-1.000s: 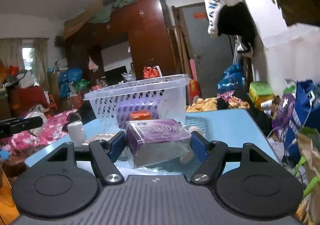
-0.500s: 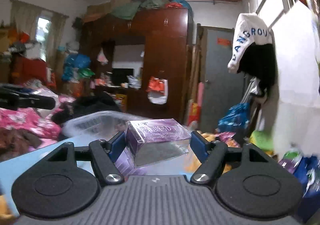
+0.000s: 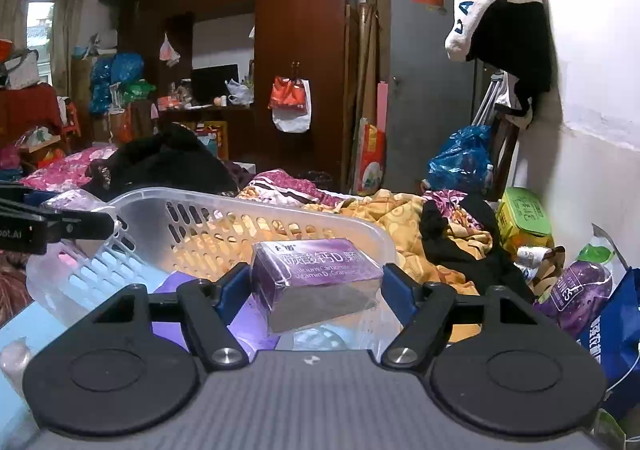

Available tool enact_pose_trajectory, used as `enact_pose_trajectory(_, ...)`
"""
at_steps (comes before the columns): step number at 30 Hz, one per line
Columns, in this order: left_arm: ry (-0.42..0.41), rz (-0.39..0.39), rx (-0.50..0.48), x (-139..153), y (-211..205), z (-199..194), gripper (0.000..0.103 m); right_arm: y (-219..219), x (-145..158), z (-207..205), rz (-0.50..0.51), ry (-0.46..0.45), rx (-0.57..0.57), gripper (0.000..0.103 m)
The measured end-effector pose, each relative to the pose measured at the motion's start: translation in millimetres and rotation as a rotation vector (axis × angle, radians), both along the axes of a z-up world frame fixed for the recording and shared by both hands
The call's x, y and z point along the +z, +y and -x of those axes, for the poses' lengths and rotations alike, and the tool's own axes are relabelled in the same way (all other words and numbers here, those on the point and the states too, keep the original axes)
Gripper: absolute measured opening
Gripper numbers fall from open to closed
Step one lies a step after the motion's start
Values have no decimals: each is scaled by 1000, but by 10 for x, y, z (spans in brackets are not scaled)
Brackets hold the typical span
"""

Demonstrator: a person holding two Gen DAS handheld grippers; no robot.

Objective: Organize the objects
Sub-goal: 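Lower the purple packet into the basket and open both grippers, then grasp the orange bottle with the right gripper while the left gripper grasps the white roll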

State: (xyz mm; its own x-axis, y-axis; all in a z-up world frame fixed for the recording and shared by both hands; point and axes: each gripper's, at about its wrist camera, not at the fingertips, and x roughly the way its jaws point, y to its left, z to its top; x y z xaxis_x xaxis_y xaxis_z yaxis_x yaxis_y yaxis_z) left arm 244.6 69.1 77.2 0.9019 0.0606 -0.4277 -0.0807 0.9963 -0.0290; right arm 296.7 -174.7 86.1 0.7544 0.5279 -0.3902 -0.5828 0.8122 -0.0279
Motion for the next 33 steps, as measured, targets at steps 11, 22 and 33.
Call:
enact_pose_trajectory(11,-154,-5,-66,53,-162,626,95,-611,-53,651,-181,-10,51,103)
enact_pose_trajectory(22,-238,-79,-40,-654,-352,1803,95,-597,-673,1251,-194,-64,85,103)
enact_pose_trajectory(33,-168,-18,-13,-932,-130,1525,95,-177,-655,1076,-51,-61,78,69)
